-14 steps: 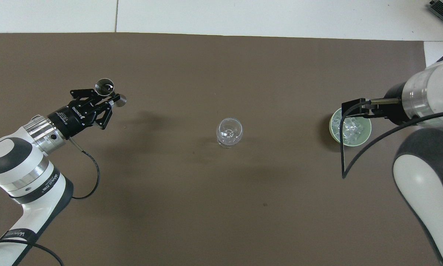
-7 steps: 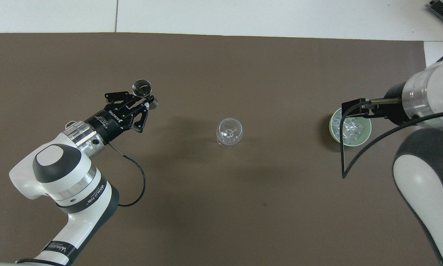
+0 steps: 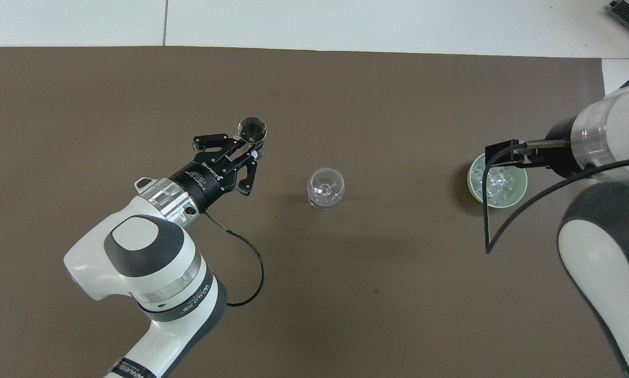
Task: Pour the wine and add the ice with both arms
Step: 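Lift the jigger with the left gripper and carry it to the wine glass, then tilt the jigger over the wine glass with the left gripper to pour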
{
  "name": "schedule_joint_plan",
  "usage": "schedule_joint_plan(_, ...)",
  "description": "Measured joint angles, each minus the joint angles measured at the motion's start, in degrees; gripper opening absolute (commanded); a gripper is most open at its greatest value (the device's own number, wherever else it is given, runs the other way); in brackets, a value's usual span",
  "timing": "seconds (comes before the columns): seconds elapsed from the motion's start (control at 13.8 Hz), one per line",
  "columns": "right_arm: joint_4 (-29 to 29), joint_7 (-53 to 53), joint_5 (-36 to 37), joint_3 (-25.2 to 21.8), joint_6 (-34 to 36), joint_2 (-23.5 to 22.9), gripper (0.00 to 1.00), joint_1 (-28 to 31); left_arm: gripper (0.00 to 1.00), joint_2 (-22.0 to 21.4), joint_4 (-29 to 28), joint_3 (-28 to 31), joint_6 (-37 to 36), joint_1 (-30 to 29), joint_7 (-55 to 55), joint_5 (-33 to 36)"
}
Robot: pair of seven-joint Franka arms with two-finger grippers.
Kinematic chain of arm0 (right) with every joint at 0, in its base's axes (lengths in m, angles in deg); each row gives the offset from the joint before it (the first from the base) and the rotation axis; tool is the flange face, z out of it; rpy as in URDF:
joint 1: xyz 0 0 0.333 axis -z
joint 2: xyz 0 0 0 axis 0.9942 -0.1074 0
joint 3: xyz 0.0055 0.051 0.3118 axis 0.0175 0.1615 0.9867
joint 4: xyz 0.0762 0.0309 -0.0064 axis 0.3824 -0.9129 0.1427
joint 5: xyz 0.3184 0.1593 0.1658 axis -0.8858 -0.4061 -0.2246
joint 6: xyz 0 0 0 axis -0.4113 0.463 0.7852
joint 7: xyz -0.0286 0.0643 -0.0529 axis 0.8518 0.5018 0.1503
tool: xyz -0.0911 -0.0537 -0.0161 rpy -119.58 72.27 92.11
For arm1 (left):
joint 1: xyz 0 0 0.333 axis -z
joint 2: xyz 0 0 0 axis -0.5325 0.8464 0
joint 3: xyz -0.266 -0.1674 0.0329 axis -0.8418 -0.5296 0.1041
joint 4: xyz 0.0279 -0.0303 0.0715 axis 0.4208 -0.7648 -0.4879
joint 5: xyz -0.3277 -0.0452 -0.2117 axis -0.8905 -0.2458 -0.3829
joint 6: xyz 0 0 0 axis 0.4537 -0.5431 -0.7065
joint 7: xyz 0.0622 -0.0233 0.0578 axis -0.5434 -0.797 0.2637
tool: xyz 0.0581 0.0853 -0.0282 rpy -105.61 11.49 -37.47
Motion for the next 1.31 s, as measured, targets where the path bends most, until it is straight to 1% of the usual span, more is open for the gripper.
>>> schedule_joint_plan(0.22, 0.0, 0.0, 0.0, 0.0, 0.0, 0.0, 1.0, 0.0, 0.0, 1.07, 1.19, -0.12, 2.22, 3.52, -0.42, 0.0)
schedule_joint_plan(0.65, 0.0, 0.0, 0.0, 0.0, 0.0, 0.0, 1.0, 0.0, 0.0, 2.42, 2.81, -0.18, 7.31, 7.32, -4.32, 0.81)
schedule_joint_plan(1.31, 0.0, 0.0, 0.0, 0.0, 0.0, 0.0, 1.0, 0.0, 0.0, 3.07, 4.31, -0.23, 10.54, 10.14, -6.76, 6.71)
